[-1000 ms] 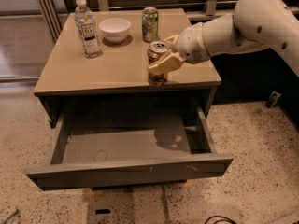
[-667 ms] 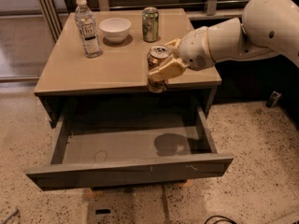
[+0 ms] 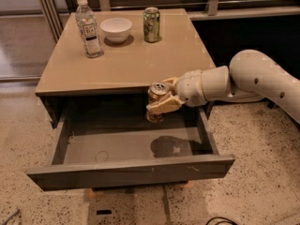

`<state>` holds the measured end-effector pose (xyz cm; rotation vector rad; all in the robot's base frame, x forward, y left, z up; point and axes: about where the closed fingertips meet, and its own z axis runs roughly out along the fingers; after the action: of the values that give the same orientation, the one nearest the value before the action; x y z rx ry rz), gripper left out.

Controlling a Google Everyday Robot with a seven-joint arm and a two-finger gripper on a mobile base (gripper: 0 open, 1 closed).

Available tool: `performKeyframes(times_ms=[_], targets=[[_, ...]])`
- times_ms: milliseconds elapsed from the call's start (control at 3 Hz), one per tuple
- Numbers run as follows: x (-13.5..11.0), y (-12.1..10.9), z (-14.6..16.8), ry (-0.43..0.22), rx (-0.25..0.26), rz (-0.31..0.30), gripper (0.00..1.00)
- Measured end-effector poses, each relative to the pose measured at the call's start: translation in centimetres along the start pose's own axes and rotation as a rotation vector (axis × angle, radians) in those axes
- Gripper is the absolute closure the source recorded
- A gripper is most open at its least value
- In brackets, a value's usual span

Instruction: Place orange can into top drawer

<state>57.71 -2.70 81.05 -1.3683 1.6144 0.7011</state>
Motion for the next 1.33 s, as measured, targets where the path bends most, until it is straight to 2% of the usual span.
performKeyframes(times_ms=[333, 667, 1333], targets=[[0.0, 0.1, 0.1, 0.001, -0.001, -0.003, 1.0], [2.1, 1.0, 1.4, 0.003, -0.019, -0.035, 1.0], [9.4, 3.1, 7.3, 0.015, -0.085, -0.135, 1.0]])
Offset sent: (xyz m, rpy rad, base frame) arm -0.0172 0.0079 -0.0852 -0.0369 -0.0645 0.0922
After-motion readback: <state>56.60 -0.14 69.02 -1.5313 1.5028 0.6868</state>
